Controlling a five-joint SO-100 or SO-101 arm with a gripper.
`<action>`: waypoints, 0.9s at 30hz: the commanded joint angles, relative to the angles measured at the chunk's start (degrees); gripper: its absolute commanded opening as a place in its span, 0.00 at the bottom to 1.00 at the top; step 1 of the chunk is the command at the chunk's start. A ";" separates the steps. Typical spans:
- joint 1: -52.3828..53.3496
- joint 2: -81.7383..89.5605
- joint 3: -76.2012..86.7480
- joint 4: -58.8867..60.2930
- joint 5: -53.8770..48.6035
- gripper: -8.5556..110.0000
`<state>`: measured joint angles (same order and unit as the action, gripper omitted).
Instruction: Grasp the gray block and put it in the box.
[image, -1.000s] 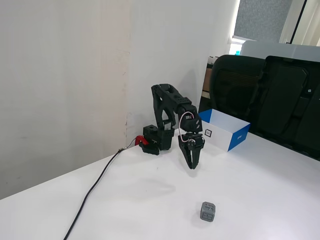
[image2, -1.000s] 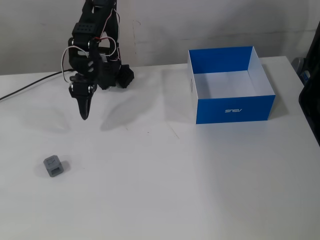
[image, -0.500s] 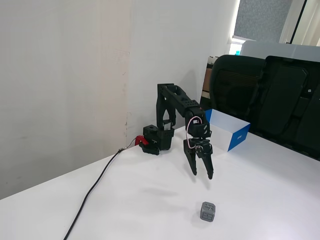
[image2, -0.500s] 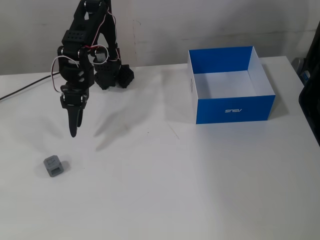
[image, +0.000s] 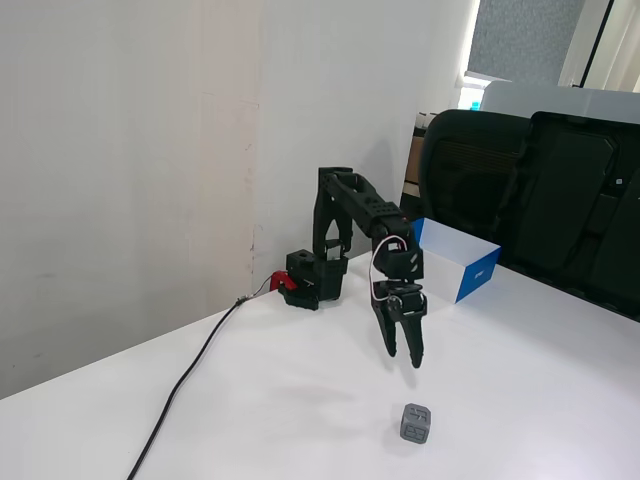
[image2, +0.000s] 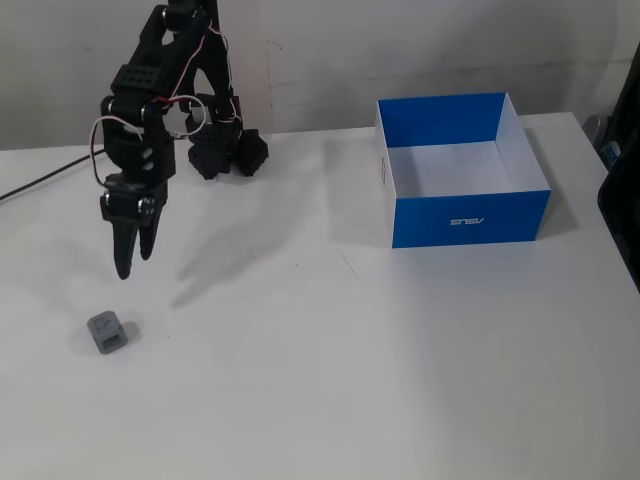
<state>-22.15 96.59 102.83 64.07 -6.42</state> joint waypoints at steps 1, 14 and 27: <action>-0.70 -2.46 -9.84 2.99 4.57 0.25; -0.26 -2.81 -15.82 6.50 19.51 0.22; -2.46 -21.53 -43.33 20.13 23.73 0.21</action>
<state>-23.91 76.99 70.31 81.30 16.35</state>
